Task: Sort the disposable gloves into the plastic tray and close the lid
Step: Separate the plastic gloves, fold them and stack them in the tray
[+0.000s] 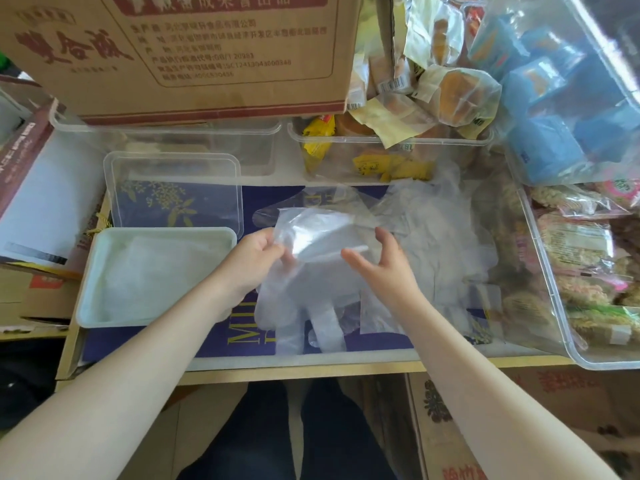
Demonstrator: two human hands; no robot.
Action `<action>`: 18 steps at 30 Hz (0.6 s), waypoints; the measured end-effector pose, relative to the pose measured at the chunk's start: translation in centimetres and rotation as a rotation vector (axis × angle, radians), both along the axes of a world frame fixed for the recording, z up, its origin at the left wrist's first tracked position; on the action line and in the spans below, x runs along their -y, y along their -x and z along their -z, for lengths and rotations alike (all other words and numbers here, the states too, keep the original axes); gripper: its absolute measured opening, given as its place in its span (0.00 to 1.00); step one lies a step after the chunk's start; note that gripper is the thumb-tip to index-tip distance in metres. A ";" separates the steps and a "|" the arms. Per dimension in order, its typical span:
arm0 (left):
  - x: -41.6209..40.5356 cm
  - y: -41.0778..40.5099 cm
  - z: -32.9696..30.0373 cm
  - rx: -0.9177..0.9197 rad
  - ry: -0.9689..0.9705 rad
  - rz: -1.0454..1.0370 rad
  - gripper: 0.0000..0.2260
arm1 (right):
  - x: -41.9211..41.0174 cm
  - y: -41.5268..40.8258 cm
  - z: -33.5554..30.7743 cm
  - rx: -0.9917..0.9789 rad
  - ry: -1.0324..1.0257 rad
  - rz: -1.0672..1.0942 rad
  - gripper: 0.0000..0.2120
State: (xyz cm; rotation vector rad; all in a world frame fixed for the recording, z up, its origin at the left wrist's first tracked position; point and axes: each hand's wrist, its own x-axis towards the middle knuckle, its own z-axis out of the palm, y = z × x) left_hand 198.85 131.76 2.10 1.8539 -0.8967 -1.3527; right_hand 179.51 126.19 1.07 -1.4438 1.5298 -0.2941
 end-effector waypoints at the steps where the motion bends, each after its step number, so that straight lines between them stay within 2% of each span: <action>1: 0.0 -0.1 0.0 -0.036 0.022 0.006 0.12 | 0.5 -0.1 0.0 0.091 -0.096 0.058 0.40; 3: 0.1 -0.3 0.2 -0.109 0.053 0.020 0.12 | 1.4 -0.2 -0.3 0.272 -0.251 0.136 0.36; 5: 0.1 -0.5 0.1 -0.161 0.069 0.038 0.14 | 2.1 -0.1 0.0 0.418 -0.302 0.079 0.18; 6: 0.2 -0.6 0.1 -0.177 0.078 0.046 0.14 | 2.2 -0.1 0.1 0.419 -0.270 0.040 0.08; 7: 0.2 -0.7 0.1 -0.193 0.094 0.045 0.13 | 2.2 -0.2 0.2 0.399 -0.218 0.020 0.02; 9: 0.2 -1.0 0.0 -0.225 0.121 0.018 0.12 | 2.2 -0.6 0.5 0.347 -0.131 0.016 0.06; 10: 0.2 -1.1 0.1 -0.217 0.124 -0.009 0.15 | 2.1 -0.9 0.4 0.329 -0.091 0.018 0.05; 12: 0.3 -1.3 0.4 -0.067 0.105 -0.087 0.17 | 1.9 -1.8 0.4 0.303 -0.018 -0.006 0.06; 15: 0.7 -1.7 0.7 0.257 0.113 -0.138 0.05 | 1.6 -2.9 0.4 0.264 0.034 -0.062 0.08; 18: 0.7 -3.1 1.0 0.307 0.107 -0.127 0.12 | 2.0 -3.3 -0.1 0.202 0.103 -0.175 0.09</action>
